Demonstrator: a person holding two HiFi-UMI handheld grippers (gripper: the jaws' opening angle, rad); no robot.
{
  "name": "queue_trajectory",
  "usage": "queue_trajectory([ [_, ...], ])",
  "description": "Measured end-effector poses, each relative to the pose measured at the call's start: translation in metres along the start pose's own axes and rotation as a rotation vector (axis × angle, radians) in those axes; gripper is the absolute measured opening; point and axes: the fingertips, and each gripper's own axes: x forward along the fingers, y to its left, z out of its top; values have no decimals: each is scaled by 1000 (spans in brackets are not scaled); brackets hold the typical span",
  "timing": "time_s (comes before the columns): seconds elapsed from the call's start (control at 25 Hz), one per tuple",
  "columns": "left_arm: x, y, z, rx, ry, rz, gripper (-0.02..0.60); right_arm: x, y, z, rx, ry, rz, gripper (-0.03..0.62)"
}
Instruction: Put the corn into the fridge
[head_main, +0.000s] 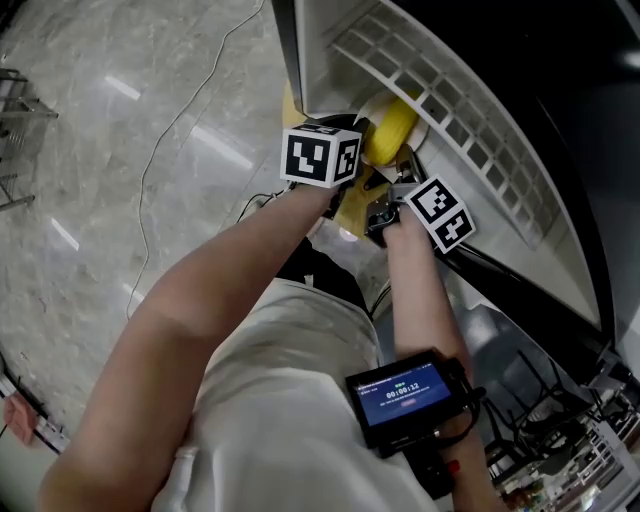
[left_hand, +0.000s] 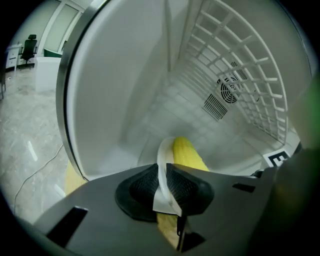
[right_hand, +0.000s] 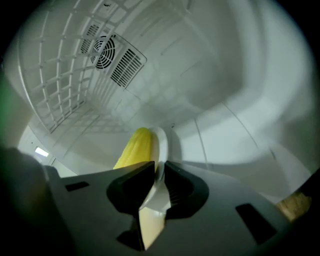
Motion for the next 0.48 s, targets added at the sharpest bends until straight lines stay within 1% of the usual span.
queue_trajectory([
  [0.16, 6, -1, 6, 41, 1, 18, 55, 3, 0, 6, -28, -12, -29, 46],
  [0.32, 17, -5, 15, 100, 10, 26, 55, 9, -3, 13, -34, -22, -51, 49],
  [0.48, 28, -7, 20, 155, 36, 28, 55, 15, -4, 21, -65, -15, -67, 50],
])
